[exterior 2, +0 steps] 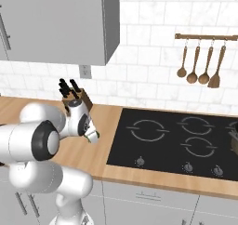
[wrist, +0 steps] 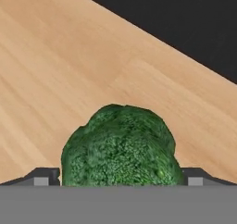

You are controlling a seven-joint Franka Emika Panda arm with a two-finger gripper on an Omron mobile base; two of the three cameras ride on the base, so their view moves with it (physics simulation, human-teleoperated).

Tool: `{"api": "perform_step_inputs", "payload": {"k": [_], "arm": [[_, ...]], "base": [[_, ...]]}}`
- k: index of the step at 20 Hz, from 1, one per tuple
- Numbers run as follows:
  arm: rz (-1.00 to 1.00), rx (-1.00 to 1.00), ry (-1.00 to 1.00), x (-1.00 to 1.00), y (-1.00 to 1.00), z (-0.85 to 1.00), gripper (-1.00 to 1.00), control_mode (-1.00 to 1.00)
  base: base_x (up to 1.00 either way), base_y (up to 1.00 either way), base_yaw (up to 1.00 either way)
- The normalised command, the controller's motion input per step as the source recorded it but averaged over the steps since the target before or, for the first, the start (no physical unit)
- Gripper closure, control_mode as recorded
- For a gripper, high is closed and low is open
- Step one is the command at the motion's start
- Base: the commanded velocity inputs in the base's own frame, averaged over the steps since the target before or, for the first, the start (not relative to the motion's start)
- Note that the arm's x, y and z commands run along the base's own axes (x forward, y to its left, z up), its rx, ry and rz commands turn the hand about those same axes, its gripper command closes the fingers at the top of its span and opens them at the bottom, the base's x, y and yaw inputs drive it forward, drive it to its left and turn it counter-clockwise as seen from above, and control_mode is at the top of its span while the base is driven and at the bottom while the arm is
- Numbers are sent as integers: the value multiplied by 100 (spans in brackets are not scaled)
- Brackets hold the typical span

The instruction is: Put the broccoli and lemon wedge in the pot. Retrieve the spatula and lightly stir the vegetables in the pot.

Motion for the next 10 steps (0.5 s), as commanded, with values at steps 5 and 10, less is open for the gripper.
{"api": "perform_step_inputs", "payload": {"k": [5,10], "arm": [[-2,0,1,8,0,-16,100,-100],[0,0,0,-4,1,2,100,-100]], "base": [[0,0,0],[0,0,0]]}}
